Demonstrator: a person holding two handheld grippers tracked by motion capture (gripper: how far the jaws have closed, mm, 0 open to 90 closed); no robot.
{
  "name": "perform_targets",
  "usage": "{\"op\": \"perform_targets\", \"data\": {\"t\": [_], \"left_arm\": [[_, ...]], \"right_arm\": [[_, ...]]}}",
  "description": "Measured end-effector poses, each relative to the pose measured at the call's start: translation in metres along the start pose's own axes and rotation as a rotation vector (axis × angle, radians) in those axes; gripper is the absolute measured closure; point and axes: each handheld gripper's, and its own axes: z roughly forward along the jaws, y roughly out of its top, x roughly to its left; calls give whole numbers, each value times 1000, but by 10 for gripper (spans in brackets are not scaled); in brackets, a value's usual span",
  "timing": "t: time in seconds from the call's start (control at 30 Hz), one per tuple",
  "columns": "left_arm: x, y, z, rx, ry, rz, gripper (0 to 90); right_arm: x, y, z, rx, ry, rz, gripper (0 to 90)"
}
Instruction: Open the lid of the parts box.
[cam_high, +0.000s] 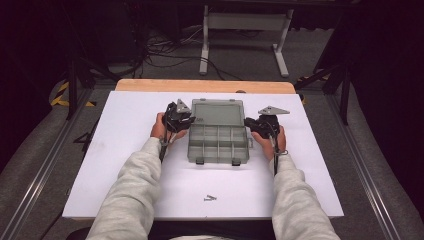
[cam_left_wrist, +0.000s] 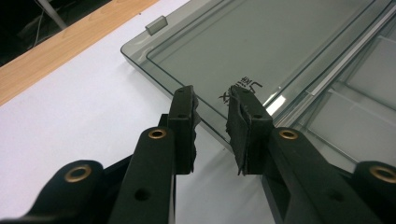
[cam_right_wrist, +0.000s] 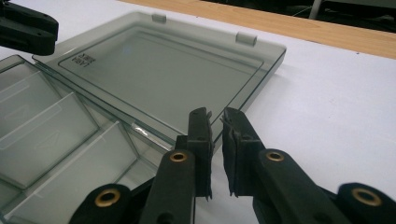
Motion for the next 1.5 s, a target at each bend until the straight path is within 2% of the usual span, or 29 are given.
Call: {"op": "perform_targets", "data": {"t": [0.13, 0.3, 0.63, 0.77, 0.9, 0.97, 1.17, 1.33, 1.5], "left_arm": [[-1, -1, 1, 7, 1, 7, 731], [-2, -2, 2, 7, -1, -2, 767], [-3, -1, 2, 8, 10, 2, 764], [-2, -1, 1, 3, 27, 1, 737], [-1, -1, -3, -23, 38, -16, 733], [-1, 1, -6, -29, 47, -9, 721], [-1, 3, -15, -75, 32, -15, 697], [-2, 7, -28, -116, 18, 7, 668], [-7, 10, -42, -158, -1, 45, 652]], "right_arm": [[-1, -1, 0, -3, 2, 11, 813], [0, -1, 0, 1, -4, 2, 809], [0, -2, 0, -2, -3, 6, 807], [0, -1, -2, -8, -4, 4, 802], [-1, -1, -5, -32, -7, 12, 803], [-1, 0, -6, -40, -7, 11, 802], [0, 3, -13, -69, -5, 4, 795], [3, 6, -20, -87, -7, -34, 780], [7, 9, -29, -105, 6, -54, 760]]}}
